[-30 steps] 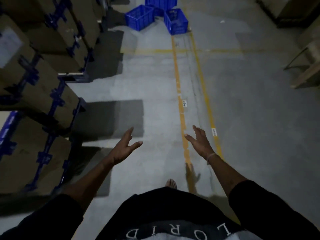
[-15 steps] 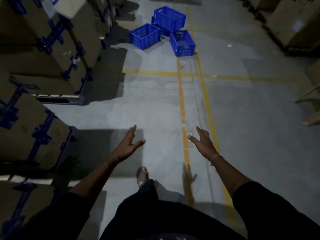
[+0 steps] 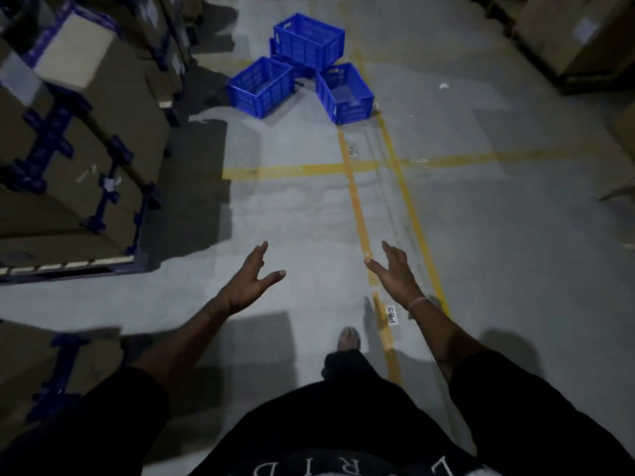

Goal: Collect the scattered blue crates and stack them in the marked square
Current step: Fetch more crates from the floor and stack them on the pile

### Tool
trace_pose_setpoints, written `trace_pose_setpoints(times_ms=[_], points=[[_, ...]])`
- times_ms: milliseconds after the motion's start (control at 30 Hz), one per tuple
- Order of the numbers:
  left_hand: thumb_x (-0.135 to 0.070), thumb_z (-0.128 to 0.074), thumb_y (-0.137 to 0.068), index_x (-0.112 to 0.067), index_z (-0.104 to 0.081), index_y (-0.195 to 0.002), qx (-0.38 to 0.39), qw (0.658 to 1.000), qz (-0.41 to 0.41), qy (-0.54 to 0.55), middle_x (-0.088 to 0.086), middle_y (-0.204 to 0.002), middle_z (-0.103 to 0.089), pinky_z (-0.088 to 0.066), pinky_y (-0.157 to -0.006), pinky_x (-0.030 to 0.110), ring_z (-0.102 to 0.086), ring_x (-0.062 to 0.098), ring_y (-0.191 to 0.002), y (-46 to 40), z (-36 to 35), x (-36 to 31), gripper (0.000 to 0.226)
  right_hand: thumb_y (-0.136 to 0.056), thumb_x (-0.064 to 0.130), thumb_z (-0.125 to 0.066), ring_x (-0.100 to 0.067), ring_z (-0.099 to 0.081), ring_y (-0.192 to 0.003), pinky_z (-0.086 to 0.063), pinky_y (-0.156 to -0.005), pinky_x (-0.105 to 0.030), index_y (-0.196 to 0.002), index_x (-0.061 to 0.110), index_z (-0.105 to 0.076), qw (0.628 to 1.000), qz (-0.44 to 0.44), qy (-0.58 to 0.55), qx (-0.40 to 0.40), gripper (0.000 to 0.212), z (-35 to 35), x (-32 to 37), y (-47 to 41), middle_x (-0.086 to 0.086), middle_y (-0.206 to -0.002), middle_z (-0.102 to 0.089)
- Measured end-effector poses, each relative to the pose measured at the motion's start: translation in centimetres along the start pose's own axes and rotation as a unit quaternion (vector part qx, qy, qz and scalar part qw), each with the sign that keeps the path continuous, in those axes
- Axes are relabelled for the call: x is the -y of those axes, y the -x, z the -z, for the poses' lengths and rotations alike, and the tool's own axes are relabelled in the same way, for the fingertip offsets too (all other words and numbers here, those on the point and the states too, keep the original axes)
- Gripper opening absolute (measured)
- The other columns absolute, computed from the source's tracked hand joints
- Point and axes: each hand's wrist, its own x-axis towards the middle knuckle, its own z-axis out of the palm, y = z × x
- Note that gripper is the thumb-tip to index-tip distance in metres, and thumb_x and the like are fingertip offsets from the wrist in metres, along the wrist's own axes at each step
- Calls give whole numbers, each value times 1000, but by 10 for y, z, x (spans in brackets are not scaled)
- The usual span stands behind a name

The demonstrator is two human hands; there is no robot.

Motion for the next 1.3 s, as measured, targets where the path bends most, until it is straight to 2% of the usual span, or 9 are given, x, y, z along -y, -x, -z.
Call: trace_pose_setpoints(times_ms=[167,400,733,900,1033,1100,1167,1300], points=[[-70,-65,-82,-42,-10,-158,-12,1000,0,-9,-14,-168,-6,-32,-119,44,-31,14,-148,-121,39,-17,97,-83,70,-54,-23,-23,-147,-28,-117,-47,-155,36,-20,1000,4,7,7,86,13,37,-129,9,-161,-13],[-73,-65,-80,-39,-12,-159,-29,999,-1,-15,-12,-168,-6,-32,-119,46,-31,17,-148,-285,92,-78,101,-89,60,-57,-22,-27,-146,-28,-115,-39,-155,30,-24,1000,7,-3,13,80,59,112,-301,4,-160,-16],[-60,-68,-85,-31,-14,-160,-69,997,-12,24,-8,-168,-11,-33,-119,45,-33,19,-147,-488,149,-148,96,-86,64,-58,-21,-24,-147,-25,-118,-41,-155,31,-25,999,28,35,11,83,117,217,-512,4,-160,-17],[-73,-64,-79,-36,-14,-159,-68,998,-14,5,-9,-168,-8,-37,-116,45,-35,19,-146,-600,191,-152,101,-86,62,-59,-20,-27,-146,-26,-117,-39,-154,29,-26,999,21,35,8,83,120,255,-620,2,-158,-21],[-49,-67,-90,-28,-16,-160,-76,997,-17,-14,-1,-168,-10,-40,-112,37,-36,22,-146,-704,233,-153,89,-85,61,-62,-20,-31,-144,-27,-117,-37,-154,26,-28,999,10,33,2,84,117,286,-714,1,-156,-24],[-46,-67,-92,-27,-16,-160,-68,998,-1,-16,0,-168,-11,-40,-113,39,-38,23,-144,-751,258,-158,87,-85,60,-61,-20,-32,-143,-27,-118,-38,-154,26,-27,1000,-9,25,-1,85,118,306,-756,1,-156,-25],[-50,-67,-91,-29,-15,-160,-48,998,7,-27,0,-168,-9,-40,-114,43,-38,23,-144,-796,285,-165,88,-86,58,-62,-21,-33,-143,-27,-117,-37,-155,26,-26,1000,-19,25,1,84,120,329,-794,1,-156,-24],[-73,-63,-79,-35,-14,-159,-30,997,-1,-71,-2,-168,-8,-37,-117,47,-31,22,-149,-889,342,-183,100,-87,52,-65,-24,-35,-142,-29,-113,-34,-155,21,-26,998,-36,36,-26,84,121,375,-880,-5,-155,-26]])
